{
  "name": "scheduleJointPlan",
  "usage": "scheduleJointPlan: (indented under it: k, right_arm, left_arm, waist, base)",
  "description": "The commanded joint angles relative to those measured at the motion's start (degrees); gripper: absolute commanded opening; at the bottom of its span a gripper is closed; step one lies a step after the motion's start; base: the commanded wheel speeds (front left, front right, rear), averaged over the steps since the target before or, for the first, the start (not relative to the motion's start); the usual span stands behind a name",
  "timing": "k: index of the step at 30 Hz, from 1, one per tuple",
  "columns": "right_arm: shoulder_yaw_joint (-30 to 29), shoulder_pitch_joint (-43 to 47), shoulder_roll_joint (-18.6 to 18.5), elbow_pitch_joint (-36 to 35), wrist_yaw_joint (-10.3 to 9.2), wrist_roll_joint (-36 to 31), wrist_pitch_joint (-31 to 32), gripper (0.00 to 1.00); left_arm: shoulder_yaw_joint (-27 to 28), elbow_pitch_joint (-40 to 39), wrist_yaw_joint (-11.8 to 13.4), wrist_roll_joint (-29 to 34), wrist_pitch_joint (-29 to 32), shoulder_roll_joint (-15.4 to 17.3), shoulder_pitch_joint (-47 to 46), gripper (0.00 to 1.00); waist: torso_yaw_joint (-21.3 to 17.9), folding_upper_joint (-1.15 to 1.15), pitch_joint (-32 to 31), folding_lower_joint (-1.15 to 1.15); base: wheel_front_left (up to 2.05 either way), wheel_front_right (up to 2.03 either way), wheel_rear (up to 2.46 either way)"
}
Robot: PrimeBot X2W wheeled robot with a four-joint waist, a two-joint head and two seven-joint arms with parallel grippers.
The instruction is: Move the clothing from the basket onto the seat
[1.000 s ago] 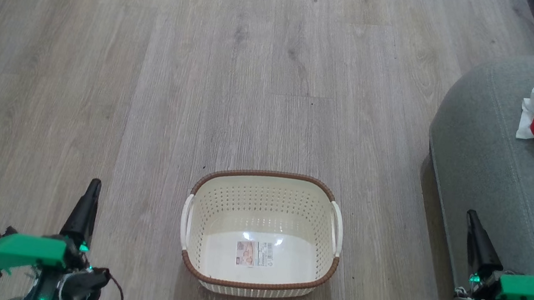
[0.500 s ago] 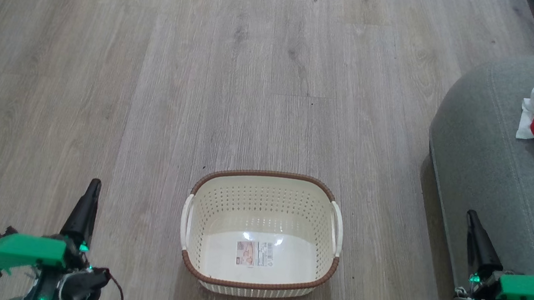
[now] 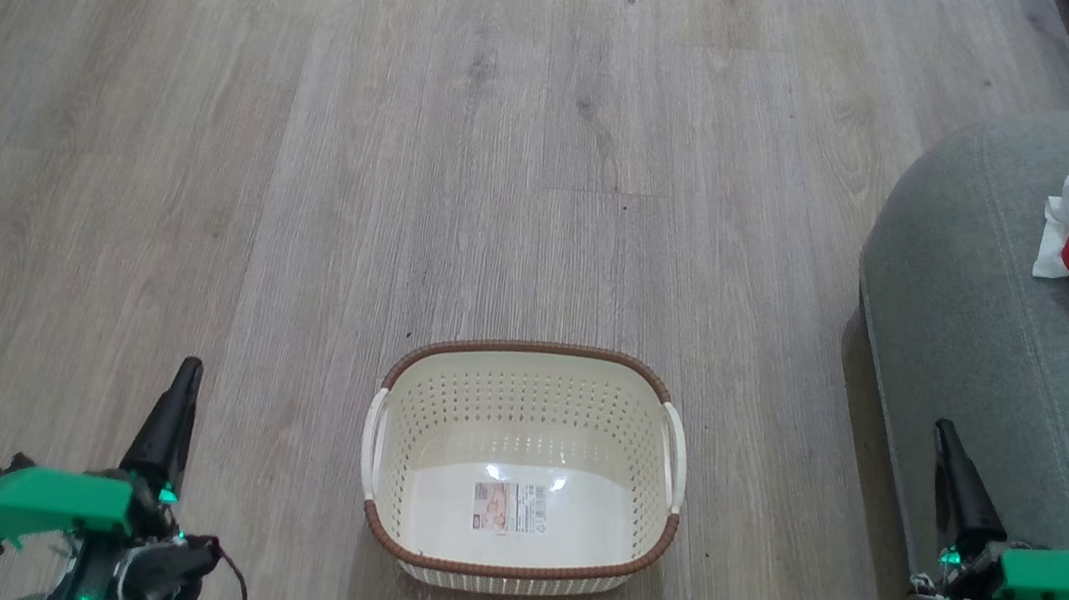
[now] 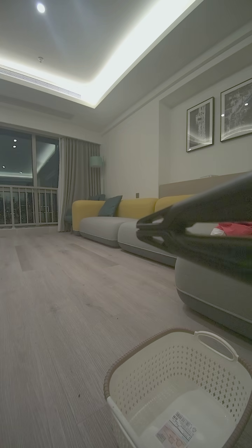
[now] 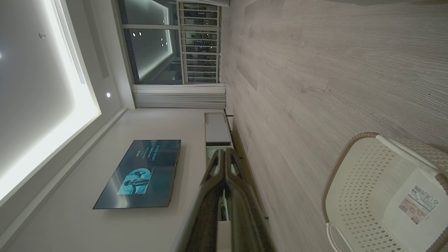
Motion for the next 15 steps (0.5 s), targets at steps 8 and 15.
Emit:
scheduleJointPlan:
  k: [8, 15]
  right_arm:
    - [1.0, -3.2, -0.3, -2.2, 0.0, 0.3, 0.3, 0.0]
    - [1.0, -3.2, -0.3, -2.2, 0.0, 0.3, 0.3, 0.0]
  left_arm:
    - [2.0, -2.0, -0.5, -0.4, 0.4, 0.5, -2.8, 0.0]
    - [2.0, -2.0, -0.5, -0.4, 0.4, 0.5, -2.8, 0.0]
  waist:
    - [0.0, 0.0, 0.0, 0.0]
    - [0.0, 0.0, 0.0, 0.0]
  base:
    - [0.0, 0.0, 0.0]
    - [0.0, 0.0, 0.0]
